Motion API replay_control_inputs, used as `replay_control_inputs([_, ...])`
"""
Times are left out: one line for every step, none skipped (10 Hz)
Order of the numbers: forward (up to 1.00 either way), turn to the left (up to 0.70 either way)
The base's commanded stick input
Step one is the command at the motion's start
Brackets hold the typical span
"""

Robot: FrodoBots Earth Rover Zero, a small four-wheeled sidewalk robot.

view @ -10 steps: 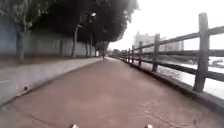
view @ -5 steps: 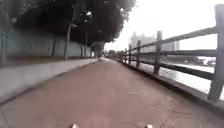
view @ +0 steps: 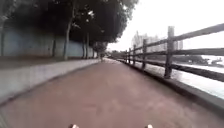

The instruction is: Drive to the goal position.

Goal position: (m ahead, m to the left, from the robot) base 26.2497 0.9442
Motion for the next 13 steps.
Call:
replay_control_inputs([1.0, 0.0])
replay_control_inputs([1.0, 0.0])
replay_control_inputs([1.0, 0.0])
replay_control_inputs([1.0, 0.0])
replay_control_inputs([1.0, 0.0])
replay_control_inputs([1.0, 0.0])
replay_control_inputs([1.0, 0.0])
replay_control_inputs([1.0, 0.0])
replay_control_inputs([1.0, -0.13])
replay_control_inputs([1.0, -0.39])
replay_control_inputs([1.0, -0.4])
replay_control_inputs([1.0, -0.37])
replay_control_inputs([1.0, 0.0])
